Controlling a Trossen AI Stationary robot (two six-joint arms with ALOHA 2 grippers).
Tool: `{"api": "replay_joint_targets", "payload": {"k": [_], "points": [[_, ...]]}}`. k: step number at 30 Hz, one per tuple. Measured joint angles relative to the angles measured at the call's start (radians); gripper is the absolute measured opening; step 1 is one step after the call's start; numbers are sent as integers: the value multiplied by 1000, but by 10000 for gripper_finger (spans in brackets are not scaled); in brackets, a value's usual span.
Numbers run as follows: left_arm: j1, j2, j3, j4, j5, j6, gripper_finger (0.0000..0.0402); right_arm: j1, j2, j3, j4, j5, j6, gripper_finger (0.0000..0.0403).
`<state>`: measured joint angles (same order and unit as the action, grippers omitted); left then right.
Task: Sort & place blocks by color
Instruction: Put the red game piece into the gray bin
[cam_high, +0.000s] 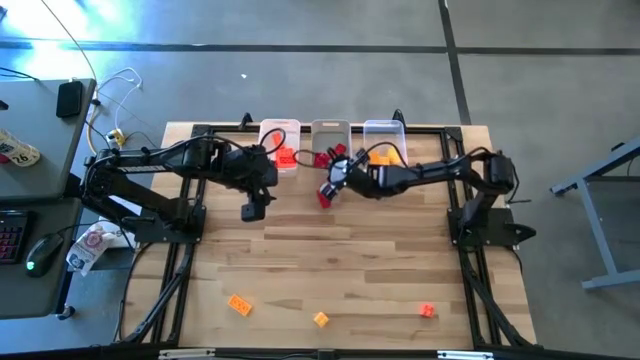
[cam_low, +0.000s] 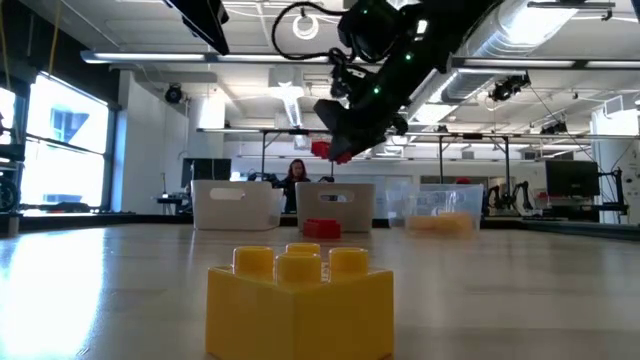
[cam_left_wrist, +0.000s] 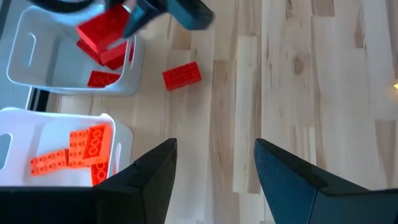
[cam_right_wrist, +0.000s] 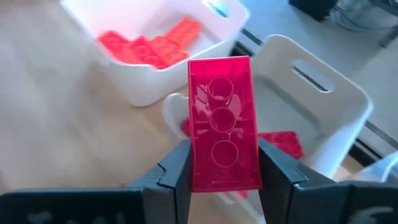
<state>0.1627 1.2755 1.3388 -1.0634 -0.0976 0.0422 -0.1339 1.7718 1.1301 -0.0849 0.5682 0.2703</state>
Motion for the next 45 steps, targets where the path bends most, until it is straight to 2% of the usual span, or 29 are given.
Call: {"api": "replay_joint_targets", "payload": {"k": [5,14,18,28,32,40,45], "points": [[0,0,0,-11,0,-5,200,-67,0,0,0,-12,18,116],[0,0,0,-14,0,-14,200,-169,2,0,1,-167,111,117],[0,0,0,-14,0,-38,200,-205,10,0,-10,-282,159,117],[0,0,0,-30,1,-50,200,-215,13,1,-41,-297,142,118],[0,8,0,-86,3,-50,200,-215,13,1,-54,-315,106,136],[0,14,-1,-153,14,-91,200,-215,13,25,-59,-328,64,201],[0,14,-1,-157,126,-92,200,-215,13,109,-153,-400,81,209]]}}
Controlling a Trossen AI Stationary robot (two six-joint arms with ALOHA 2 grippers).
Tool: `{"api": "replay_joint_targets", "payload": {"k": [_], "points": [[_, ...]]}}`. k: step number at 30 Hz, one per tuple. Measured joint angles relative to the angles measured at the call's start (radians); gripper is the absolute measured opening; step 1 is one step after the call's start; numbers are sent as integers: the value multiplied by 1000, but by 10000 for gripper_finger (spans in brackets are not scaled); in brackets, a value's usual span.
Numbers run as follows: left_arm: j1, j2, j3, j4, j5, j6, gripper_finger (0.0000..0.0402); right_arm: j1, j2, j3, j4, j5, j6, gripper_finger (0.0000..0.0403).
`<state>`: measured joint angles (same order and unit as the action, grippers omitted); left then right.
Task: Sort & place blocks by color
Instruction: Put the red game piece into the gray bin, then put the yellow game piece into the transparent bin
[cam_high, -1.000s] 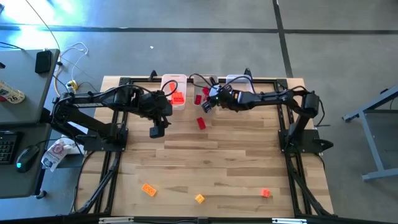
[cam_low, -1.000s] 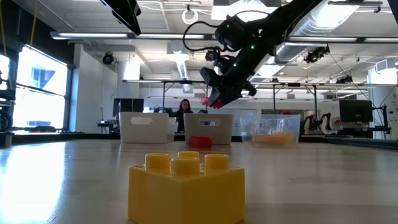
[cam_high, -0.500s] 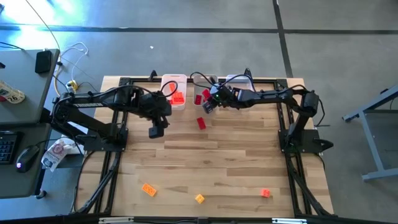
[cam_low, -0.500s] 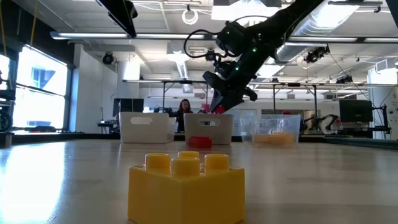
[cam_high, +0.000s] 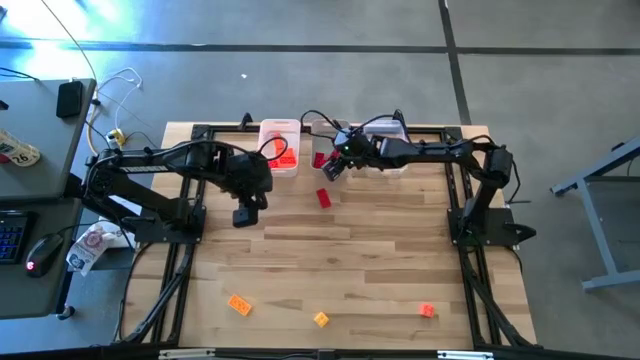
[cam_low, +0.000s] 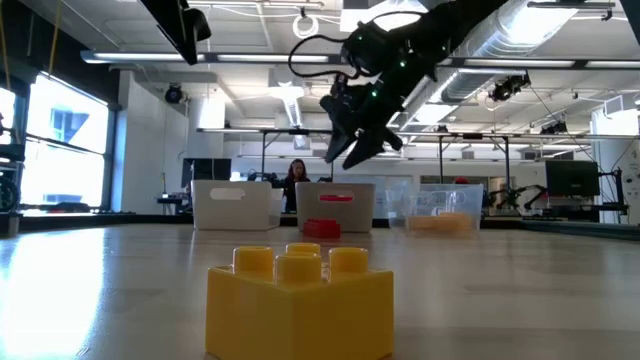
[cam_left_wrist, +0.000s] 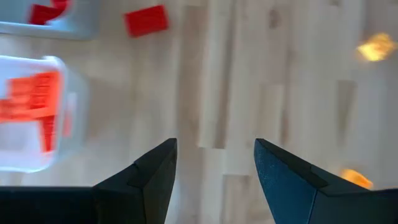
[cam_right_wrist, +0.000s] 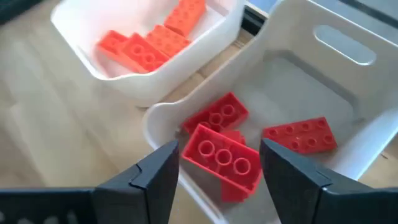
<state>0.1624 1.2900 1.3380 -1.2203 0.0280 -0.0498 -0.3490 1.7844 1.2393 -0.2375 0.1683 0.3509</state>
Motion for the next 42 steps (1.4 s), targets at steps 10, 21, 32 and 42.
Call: {"api": "replay_joint_targets", "payload": {"k": [10,21,32,42], "points": [[-124,0,0,-40,46,-44,200,73,0,168,-265,24,-19,211],[-386,0,0,-40,-73,-158,200,154,0,205,-423,32,43,211],[-650,0,0,-40,-198,-392,200,250,0,205,-433,31,164,211],[-843,52,1,-40,-282,-499,200,339,0,205,-432,31,255,211]]}}
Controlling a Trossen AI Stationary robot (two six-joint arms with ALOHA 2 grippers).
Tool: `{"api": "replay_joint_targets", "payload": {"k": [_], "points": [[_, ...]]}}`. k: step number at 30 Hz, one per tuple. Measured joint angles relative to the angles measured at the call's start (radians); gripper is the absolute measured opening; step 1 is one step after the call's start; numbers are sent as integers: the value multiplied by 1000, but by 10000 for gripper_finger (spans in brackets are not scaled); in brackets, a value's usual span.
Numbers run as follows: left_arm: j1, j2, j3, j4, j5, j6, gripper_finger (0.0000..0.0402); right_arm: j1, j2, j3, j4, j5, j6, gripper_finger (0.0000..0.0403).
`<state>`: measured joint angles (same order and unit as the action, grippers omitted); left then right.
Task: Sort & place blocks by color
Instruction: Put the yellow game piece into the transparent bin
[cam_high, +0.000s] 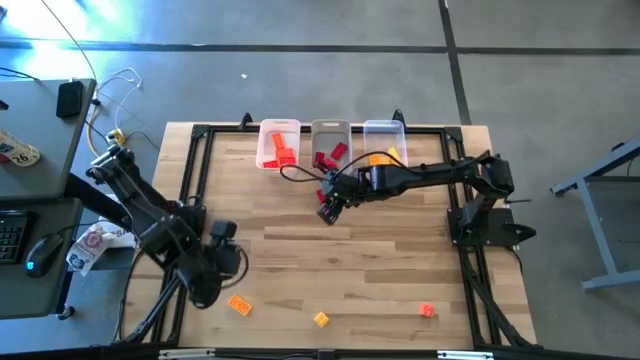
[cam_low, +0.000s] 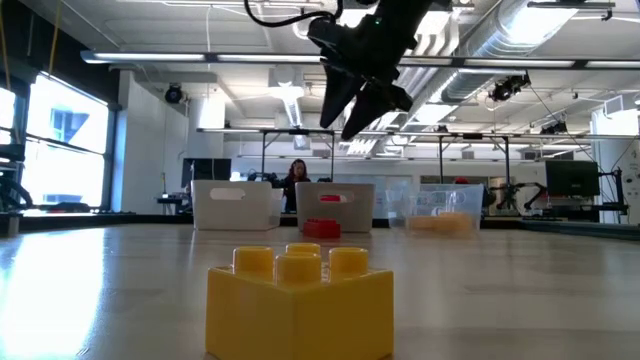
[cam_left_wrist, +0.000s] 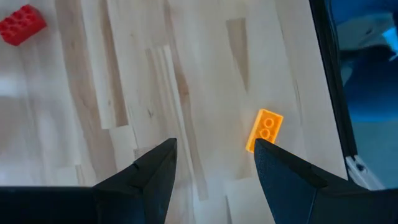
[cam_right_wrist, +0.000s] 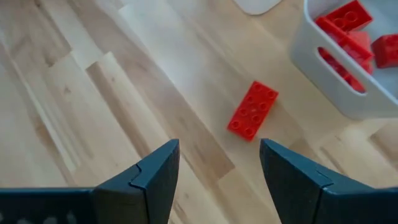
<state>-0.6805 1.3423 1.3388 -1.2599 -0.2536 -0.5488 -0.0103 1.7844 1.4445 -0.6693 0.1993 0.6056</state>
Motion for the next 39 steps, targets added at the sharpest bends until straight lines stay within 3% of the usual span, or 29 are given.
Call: {"api": "replay_joint_targets", "payload": {"k": [14,39], "points": [[-140,243,0,38,-23,-28,200,66,0,0,4,-1,24,211],[-180,505,0,113,33,-35,200,136,0,0,3,-9,50,211]]}}
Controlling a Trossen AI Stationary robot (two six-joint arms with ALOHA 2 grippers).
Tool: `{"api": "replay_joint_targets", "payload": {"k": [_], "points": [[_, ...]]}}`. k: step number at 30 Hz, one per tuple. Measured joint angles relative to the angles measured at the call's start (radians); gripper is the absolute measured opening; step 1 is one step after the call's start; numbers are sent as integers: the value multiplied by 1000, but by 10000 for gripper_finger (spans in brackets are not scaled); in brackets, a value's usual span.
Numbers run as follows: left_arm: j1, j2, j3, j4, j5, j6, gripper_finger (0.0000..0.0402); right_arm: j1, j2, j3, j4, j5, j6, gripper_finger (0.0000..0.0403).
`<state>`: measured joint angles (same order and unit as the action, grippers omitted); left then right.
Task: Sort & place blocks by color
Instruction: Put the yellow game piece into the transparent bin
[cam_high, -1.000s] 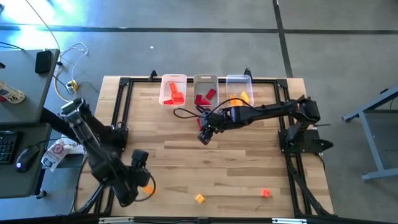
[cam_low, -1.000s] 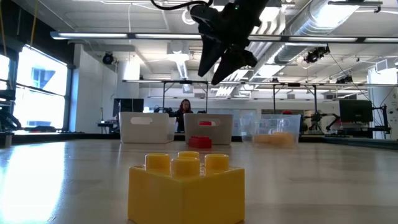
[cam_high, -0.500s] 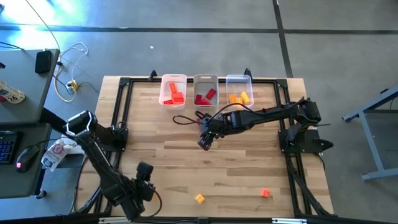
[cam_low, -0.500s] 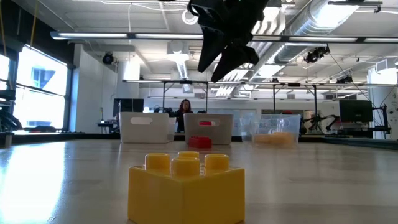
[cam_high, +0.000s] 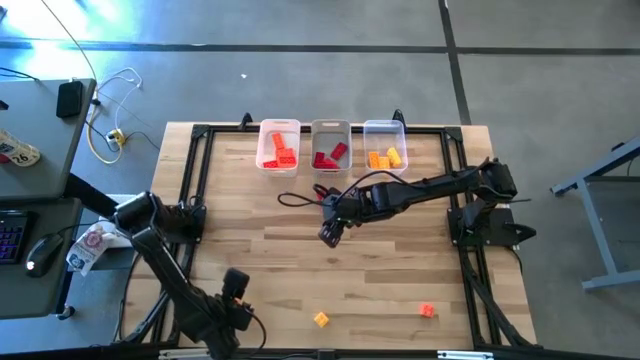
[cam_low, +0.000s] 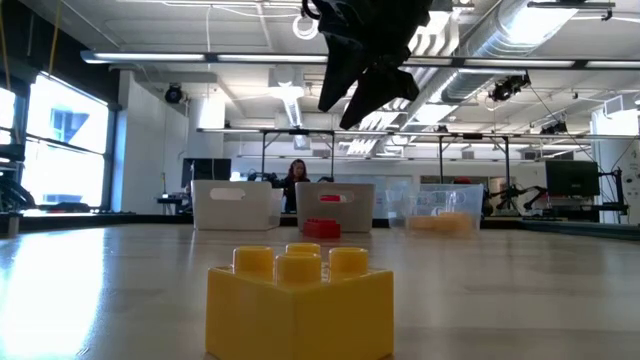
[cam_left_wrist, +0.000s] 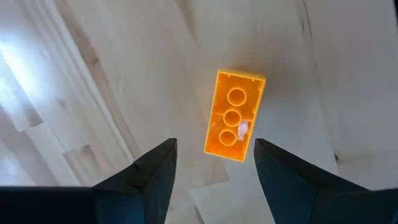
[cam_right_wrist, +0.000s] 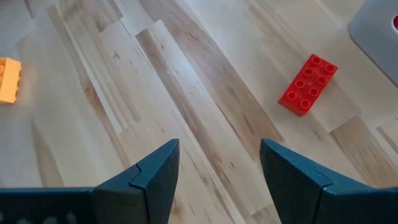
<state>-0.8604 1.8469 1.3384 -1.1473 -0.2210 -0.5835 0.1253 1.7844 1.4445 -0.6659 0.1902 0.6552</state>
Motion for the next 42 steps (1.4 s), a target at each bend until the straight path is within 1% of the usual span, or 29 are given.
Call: {"api": "replay_joint_targets", "payload": {"k": [6,19,30,35,42], "points": [[0,42,0,3,9,18,200,0,0,0,0,0,0,211],[-4,74,-1,40,30,37,200,0,0,0,-3,-3,3,211],[0,76,-134,114,38,13,200,0,0,0,-3,-12,3,211],[0,71,-161,173,35,12,200,0,0,0,-3,-13,3,211],[0,70,-164,186,25,25,200,0,0,0,-3,-15,2,211]]}}
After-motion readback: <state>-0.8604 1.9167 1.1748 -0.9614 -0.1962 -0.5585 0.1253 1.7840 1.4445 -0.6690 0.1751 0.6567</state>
